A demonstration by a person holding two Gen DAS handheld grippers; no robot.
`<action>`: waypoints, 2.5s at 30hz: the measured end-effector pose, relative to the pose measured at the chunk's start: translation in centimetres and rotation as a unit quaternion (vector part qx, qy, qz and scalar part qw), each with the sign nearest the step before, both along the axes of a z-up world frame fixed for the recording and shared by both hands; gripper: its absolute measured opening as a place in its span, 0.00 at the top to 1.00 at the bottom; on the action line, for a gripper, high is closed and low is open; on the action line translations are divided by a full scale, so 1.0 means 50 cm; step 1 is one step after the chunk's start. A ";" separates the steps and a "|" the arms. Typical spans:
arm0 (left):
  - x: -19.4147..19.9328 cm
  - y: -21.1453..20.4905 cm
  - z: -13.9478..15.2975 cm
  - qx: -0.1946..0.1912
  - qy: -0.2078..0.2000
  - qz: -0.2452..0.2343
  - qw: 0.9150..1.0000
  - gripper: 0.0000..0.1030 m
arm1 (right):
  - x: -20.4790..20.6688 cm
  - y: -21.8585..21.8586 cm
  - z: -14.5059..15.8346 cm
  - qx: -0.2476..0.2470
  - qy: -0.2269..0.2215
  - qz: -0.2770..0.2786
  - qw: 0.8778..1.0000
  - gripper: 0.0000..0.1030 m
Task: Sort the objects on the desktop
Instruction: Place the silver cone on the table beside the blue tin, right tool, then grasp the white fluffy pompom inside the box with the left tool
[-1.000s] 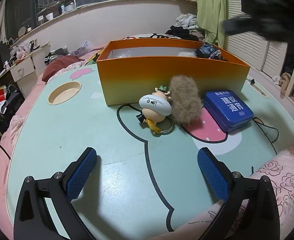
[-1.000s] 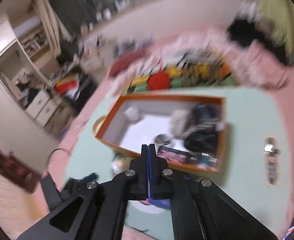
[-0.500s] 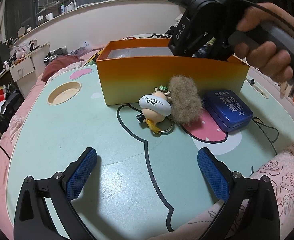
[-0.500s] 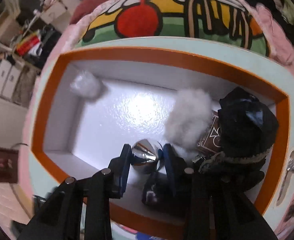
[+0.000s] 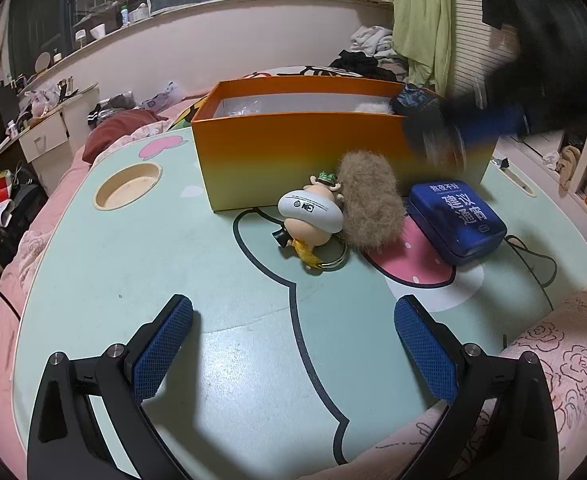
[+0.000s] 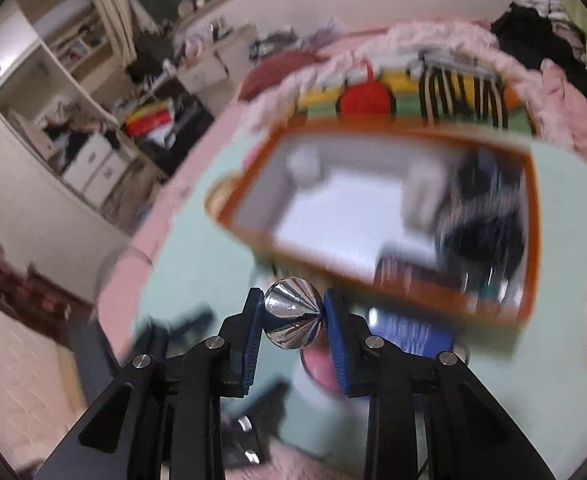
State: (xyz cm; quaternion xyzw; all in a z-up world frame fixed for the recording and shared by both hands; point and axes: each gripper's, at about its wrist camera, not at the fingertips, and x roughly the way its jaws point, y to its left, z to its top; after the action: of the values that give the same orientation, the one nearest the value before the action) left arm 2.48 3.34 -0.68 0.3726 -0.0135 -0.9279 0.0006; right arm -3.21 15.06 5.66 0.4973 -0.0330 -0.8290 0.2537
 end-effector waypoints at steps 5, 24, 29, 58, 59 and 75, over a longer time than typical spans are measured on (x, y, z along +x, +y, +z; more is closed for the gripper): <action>-0.003 -0.002 -0.001 0.000 -0.002 0.000 1.000 0.02 | -0.041 -0.013 -0.044 0.031 0.041 -0.030 0.998 0.71; -0.005 -0.001 -0.002 -0.001 0.001 0.004 1.000 0.02 | 0.183 0.090 -0.123 0.098 0.154 -0.075 0.980 0.00; -0.004 -0.001 -0.002 -0.001 0.001 0.003 1.000 0.02 | 0.164 0.090 -0.140 0.099 0.165 -0.073 0.979 0.00; -0.471 0.130 0.110 0.024 -0.174 -0.045 0.983 0.53 | 0.208 0.087 -0.100 0.094 0.173 -0.074 0.978 0.00; -0.479 0.131 0.098 0.030 -0.184 -0.049 0.981 0.57 | 0.207 0.085 -0.098 0.094 0.173 -0.074 0.977 0.00; -0.105 -0.109 0.236 0.071 0.024 -0.034 0.997 0.76 | 0.201 0.084 -0.098 0.093 0.174 -0.074 0.978 0.00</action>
State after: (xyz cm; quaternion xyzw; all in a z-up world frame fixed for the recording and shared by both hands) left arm -2.76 -2.10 11.10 0.3488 0.0402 -0.9346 -0.0569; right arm 6.85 19.29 0.75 0.3629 0.0522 -0.9188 0.1461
